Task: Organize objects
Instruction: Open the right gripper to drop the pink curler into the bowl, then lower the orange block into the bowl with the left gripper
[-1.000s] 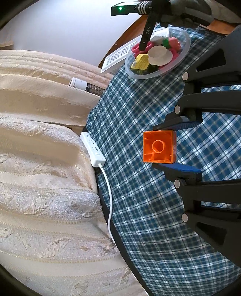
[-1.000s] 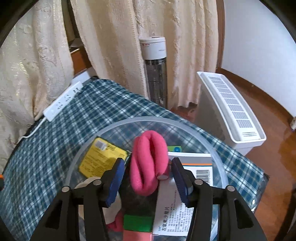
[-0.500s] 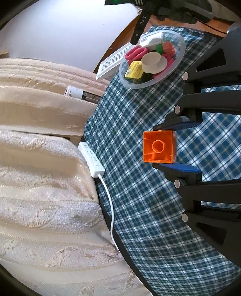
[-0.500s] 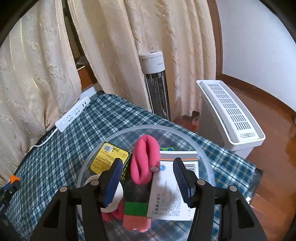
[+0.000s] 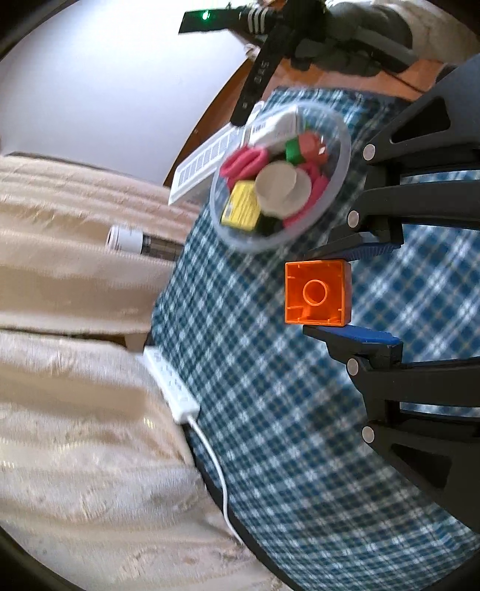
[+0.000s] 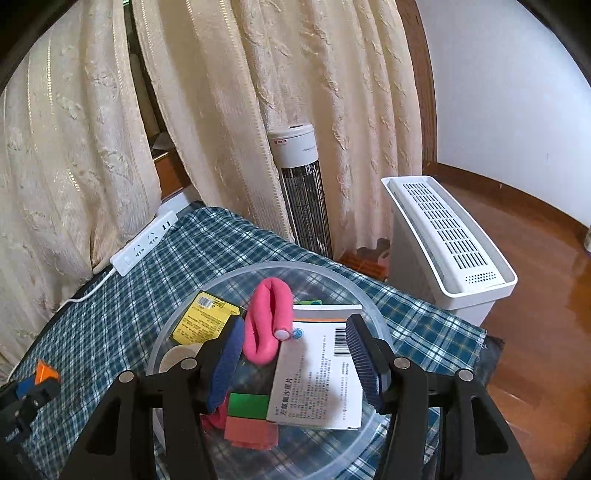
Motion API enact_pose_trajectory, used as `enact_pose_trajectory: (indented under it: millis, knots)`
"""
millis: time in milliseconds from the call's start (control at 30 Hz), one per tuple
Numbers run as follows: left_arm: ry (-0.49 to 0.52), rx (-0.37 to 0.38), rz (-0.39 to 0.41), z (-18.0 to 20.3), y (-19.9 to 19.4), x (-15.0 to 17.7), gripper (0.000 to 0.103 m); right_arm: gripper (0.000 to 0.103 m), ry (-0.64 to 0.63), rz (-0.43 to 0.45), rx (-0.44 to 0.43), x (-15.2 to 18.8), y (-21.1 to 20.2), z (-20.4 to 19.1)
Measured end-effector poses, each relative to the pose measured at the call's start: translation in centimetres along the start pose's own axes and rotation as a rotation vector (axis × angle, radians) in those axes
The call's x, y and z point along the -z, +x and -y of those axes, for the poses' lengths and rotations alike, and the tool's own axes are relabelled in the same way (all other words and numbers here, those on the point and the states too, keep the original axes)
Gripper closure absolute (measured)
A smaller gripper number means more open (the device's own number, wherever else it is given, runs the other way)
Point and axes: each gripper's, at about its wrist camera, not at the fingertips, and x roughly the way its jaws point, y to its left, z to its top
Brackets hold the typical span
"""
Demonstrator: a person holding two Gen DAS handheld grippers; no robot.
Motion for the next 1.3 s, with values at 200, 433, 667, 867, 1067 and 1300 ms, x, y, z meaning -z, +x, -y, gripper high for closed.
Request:
enact_pose_trajectory:
  millis: [200, 433, 667, 867, 1067, 1300]
  knots:
    - [0.043, 0.065, -0.033, 3.6, 1.0, 0.0, 0.071, 0.043, 0.027, 0.004, -0.008, 0.3, 0.2, 1.7]
    - [0.097, 0.111, -0.082, 7.6, 2.9, 0.1, 0.071, 0.043, 0.049, 0.003, -0.021, 0.5, 0.5, 3.7]
    - [0.129, 0.151, -0.129, 10.5, 5.1, 0.1, 0.071, 0.042, 0.054, 0.013, -0.018, 0.5, 0.7, 5.1]
    - [0.133, 0.166, -0.158, 11.7, 6.7, 0.0, 0.071, 0.042, 0.055, 0.017, -0.012, 0.7, 0.9, 5.9]
    - [0.117, 0.182, -0.196, 12.0, 8.0, 0.0, 0.071, 0.042, 0.055, 0.027, -0.009, 0.6, 1.0, 6.4]
    - [0.119, 0.168, -0.203, 12.2, 8.8, 0.0, 0.071, 0.042, 0.057, 0.027, -0.012, 0.6, 1.1, 6.5]
